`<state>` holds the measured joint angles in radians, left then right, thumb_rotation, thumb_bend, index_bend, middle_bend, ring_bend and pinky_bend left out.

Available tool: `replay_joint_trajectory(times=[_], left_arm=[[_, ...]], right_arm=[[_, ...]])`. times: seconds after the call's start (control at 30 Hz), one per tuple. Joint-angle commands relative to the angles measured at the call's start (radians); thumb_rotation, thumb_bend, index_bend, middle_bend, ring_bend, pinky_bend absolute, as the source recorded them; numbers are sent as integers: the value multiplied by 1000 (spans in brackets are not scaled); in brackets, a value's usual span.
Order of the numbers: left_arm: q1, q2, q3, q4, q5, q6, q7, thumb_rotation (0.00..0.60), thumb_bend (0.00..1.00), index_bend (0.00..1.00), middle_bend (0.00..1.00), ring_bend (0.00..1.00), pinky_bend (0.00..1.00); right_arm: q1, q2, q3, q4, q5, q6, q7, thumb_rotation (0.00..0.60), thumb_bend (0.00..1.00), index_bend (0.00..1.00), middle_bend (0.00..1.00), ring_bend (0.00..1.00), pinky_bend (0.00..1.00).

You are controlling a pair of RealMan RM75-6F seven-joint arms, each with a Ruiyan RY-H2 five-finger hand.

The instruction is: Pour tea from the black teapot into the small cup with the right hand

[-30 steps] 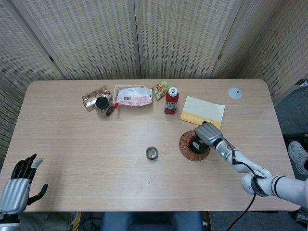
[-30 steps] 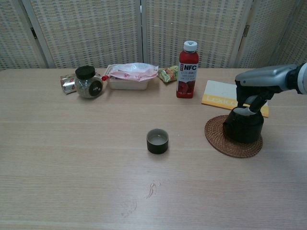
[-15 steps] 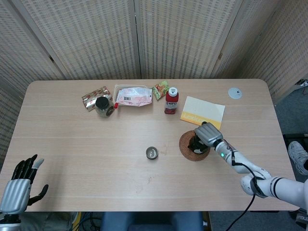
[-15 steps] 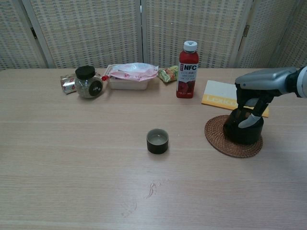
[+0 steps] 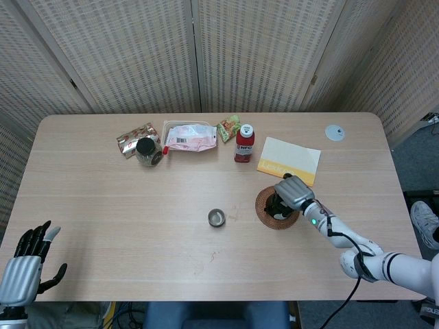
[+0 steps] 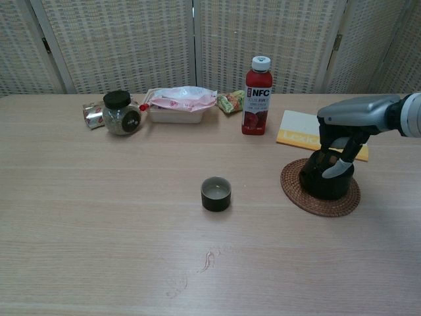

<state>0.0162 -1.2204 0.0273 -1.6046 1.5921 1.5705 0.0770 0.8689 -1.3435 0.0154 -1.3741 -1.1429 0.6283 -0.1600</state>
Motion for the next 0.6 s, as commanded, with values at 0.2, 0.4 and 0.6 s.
replay_joint_trajectory(times=[0.2, 0.4, 0.6], left_arm=[[0, -3, 1, 6, 0, -3, -6, 600, 329, 101, 0, 0, 0], [-1, -4, 1, 9, -2, -4, -10, 600, 329, 101, 0, 0, 0], [1, -4, 2, 13, -3, -2, -14, 600, 329, 101, 0, 0, 0]], right_arm=[[0, 3, 1, -9, 7, 4, -35, 417, 0, 991, 941, 847, 140], [4, 7, 0, -21, 28, 1, -71, 417, 0, 919, 873, 762, 127], [9, 9, -3, -37, 56, 1, -111, 416, 0, 816, 793, 673, 127]])
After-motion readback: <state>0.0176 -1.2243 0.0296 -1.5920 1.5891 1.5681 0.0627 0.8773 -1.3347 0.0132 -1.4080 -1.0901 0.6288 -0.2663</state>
